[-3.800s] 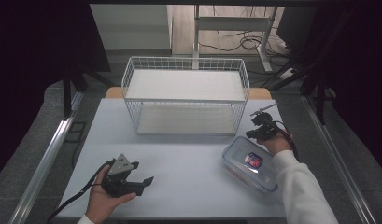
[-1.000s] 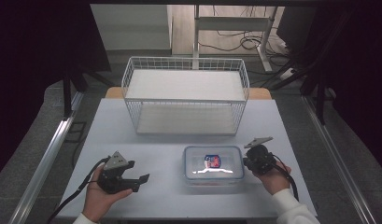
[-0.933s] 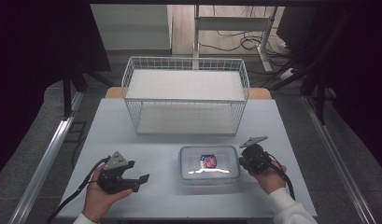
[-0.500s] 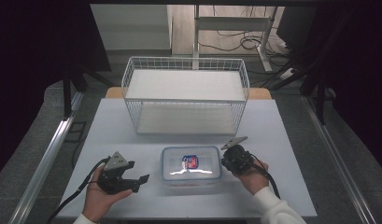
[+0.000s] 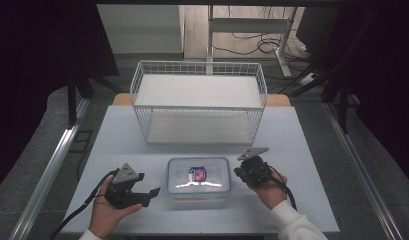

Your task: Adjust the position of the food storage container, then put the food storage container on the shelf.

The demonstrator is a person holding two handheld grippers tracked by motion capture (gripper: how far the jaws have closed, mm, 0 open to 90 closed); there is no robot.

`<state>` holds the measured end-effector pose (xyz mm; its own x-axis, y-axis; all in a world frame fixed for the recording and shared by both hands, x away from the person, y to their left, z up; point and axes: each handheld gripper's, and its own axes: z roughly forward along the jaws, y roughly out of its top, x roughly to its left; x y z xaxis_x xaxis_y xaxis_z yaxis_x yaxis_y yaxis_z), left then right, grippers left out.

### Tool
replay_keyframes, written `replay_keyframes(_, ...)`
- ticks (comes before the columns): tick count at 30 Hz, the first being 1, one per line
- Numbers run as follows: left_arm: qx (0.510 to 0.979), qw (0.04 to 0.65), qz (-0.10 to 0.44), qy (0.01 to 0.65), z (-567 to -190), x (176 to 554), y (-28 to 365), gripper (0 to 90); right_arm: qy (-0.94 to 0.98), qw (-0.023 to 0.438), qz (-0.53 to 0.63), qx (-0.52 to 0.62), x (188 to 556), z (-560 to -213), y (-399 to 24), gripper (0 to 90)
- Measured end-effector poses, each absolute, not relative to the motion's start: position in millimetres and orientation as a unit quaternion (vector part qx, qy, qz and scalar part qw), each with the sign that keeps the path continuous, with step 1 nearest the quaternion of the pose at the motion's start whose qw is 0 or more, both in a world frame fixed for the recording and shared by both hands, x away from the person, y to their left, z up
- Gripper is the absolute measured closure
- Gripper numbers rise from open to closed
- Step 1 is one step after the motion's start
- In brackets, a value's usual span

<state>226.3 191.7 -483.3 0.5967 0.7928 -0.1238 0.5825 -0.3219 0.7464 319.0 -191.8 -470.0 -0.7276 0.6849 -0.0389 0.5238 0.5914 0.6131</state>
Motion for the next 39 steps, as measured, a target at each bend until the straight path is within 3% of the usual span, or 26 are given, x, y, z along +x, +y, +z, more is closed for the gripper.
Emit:
replay_keyframes(5, 0.802, 0.395, 0.137, 0.427, -483, 226, 193, 23.7, 0.857, 0.129, 0.346, 0.359, 306, -460, -218, 88.8)
replay_keyframes(8, 0.801, 0.397, 0.138, 0.426, -482, 226, 193, 23.7, 0.844, 0.13, 0.372, 0.364, 301, -456, -229, 82.7)
replay_keyframes(10, 0.8, 0.397, 0.139, 0.427, -482, 226, 193, 23.6, 0.832, 0.125, 0.392, 0.372, 299, -456, -234, 64.5)
replay_keyframes(11, 0.801, 0.396, 0.14, 0.427, -482, 226, 193, 23.6, 0.817, 0.126, 0.411, 0.386, 297, -457, -235, 43.0)
replay_keyframes(12, 0.801, 0.396, 0.14, 0.427, -482, 226, 193, 23.6, 0.817, 0.126, 0.411, 0.386, 297, -457, -235, 43.0)
replay_keyframes(13, 0.801, 0.396, 0.141, 0.426, -482, 227, 194, 23.6, 0.805, 0.113, 0.429, 0.393, 297, -457, -236, 34.2)
replay_keyframes(22, 0.795, 0.407, 0.14, 0.427, -480, 225, 195, 23.3, 0.781, 0.075, 0.467, 0.408, 297, -452, -237, 24.4)
replay_keyframes(39, 0.762, 0.448, 0.068, 0.462, -479, 243, 197, 21.6, 0.786, 0.068, 0.471, 0.395, 294, -453, -231, 23.2)
